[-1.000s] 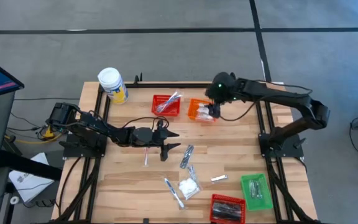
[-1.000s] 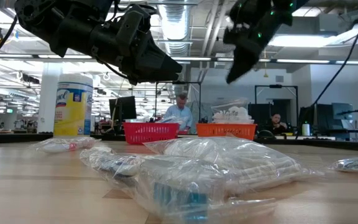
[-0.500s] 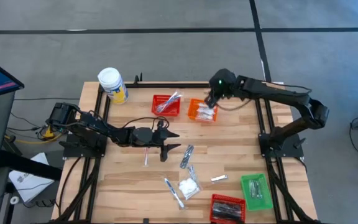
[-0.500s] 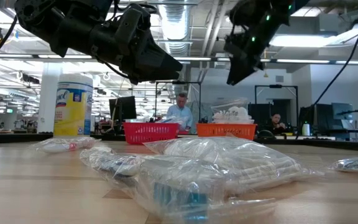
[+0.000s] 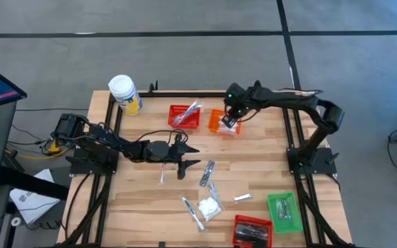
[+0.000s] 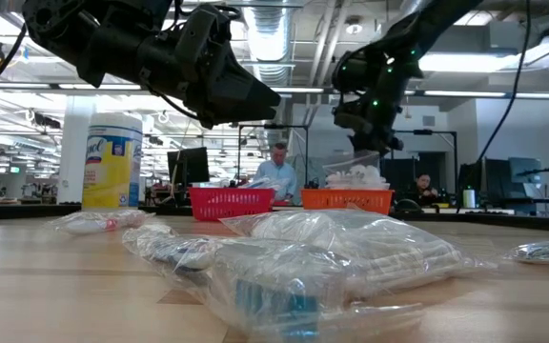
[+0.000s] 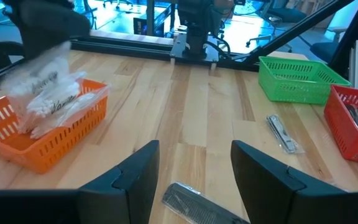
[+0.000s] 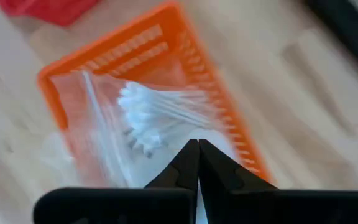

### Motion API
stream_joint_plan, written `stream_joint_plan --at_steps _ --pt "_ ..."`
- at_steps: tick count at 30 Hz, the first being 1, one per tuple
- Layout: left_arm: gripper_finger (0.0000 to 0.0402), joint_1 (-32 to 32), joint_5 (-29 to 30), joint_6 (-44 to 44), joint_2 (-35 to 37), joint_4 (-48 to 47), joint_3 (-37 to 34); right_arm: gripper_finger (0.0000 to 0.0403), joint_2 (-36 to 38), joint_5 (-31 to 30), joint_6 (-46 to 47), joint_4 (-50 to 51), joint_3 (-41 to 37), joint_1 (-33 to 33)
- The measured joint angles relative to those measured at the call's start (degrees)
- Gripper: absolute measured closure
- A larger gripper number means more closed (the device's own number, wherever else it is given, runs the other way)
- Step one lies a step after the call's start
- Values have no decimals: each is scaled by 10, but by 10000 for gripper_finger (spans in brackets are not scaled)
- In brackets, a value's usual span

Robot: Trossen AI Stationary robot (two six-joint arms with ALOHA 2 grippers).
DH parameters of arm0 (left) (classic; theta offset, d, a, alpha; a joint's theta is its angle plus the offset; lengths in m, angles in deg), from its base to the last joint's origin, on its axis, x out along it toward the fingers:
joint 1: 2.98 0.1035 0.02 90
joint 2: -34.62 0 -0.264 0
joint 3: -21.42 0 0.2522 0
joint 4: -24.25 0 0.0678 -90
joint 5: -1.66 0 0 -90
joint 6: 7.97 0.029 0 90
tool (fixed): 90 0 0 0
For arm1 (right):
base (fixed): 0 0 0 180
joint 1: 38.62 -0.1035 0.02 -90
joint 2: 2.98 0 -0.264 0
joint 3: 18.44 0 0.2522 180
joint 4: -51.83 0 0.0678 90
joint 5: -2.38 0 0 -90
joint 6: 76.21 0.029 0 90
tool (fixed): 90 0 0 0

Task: Pick & Place Travel size toiletries
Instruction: Put the white cotton pack into the orange bin

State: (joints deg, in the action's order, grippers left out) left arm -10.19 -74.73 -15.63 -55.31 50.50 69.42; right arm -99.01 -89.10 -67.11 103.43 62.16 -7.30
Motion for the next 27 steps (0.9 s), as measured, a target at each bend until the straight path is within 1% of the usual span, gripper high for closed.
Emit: stream_joint_plan --at_steps 8,17,22,27 --pt "211 0 0 0 0 0 0 402 -46 2 4 18 3 1" --pt "211 0 0 0 0 0 0 402 -40 2 9 3 3 6" --pt "211 0 0 0 0 0 0 402 -62 2 10 8 3 12" --pt "211 0 0 0 0 0 0 402 -64 2 -3 7 4 9"
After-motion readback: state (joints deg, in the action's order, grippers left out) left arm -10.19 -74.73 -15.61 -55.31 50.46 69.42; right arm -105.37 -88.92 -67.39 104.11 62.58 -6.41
